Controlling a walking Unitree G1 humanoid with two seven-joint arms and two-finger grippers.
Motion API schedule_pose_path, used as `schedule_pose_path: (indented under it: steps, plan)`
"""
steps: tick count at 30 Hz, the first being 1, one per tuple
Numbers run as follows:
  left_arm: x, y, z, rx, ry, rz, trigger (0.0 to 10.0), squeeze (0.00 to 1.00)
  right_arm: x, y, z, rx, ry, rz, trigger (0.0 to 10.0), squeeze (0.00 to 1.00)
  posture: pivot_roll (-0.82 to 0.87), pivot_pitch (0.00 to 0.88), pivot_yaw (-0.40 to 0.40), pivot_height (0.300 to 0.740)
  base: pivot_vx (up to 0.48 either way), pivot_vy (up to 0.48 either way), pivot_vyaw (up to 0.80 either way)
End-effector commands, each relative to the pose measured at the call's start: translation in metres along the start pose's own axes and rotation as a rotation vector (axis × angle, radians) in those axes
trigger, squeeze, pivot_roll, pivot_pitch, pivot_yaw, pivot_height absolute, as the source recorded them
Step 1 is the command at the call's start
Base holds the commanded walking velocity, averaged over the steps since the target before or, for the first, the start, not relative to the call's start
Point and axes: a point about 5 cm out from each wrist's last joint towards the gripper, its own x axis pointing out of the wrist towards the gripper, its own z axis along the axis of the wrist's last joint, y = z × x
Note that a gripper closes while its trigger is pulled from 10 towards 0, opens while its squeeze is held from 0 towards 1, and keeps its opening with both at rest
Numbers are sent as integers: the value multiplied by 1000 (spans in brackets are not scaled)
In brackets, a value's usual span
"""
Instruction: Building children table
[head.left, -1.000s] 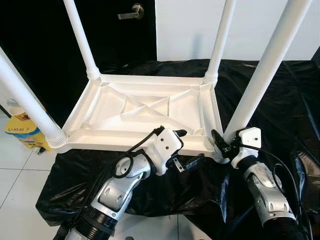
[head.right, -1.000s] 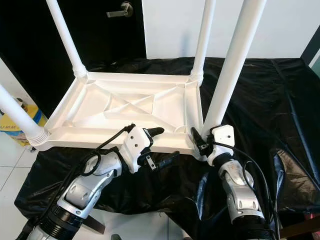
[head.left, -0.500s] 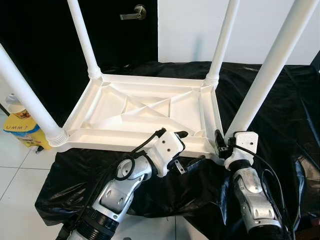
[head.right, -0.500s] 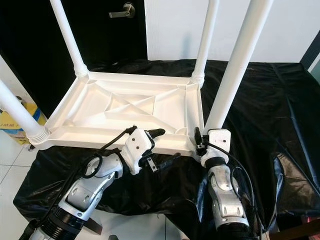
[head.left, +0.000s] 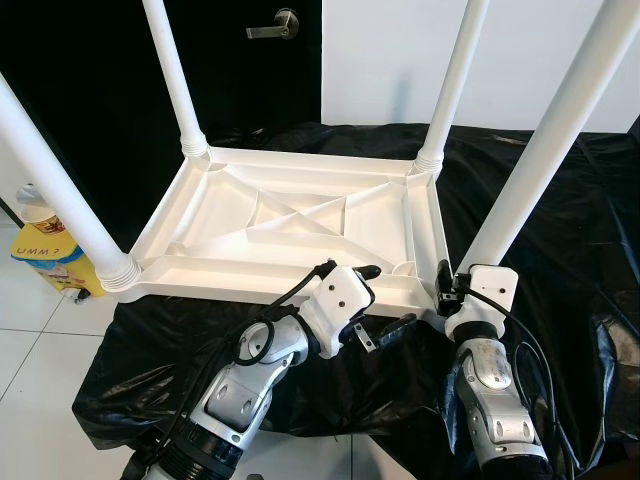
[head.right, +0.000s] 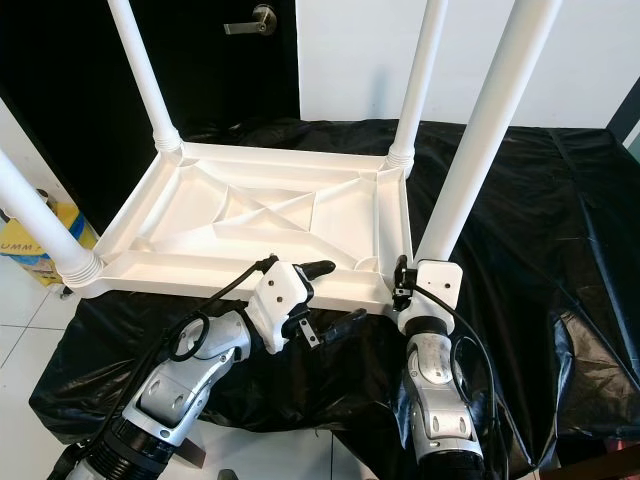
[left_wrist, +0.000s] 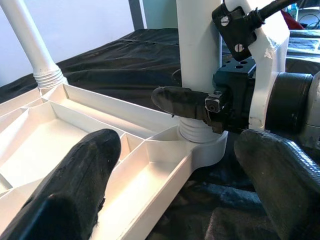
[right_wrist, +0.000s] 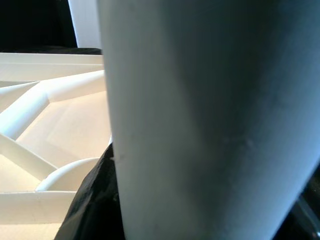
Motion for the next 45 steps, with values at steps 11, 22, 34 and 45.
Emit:
schedule_pose_path:
  steps: [11, 22, 34, 45]
  plan:
    - [-1, 3, -2, 27, 18, 39, 10000, 0, -11, -3, -20, -40, 91, -24, 10000, 678, -44, 17, -33, 740, 0, 0, 0]
    - [-1, 7, 0, 31, 8, 68, 10000, 0, -10, 2, -5, -38, -5, 70, 10000, 1000, -48, 23, -38, 740, 0, 0, 0]
    - [-2, 9, -1, 51, 17, 99, 10000, 0, -11, -16, 0, -64, -63, 160, 10000, 1000, -41, 26, -41, 740, 0, 0, 0]
    - [-3, 11, -1, 68, 21, 112, 10000, 0, -5, -27, 4, -88, -85, 282, 10000, 0, -39, 27, -35, 740, 0, 0, 0]
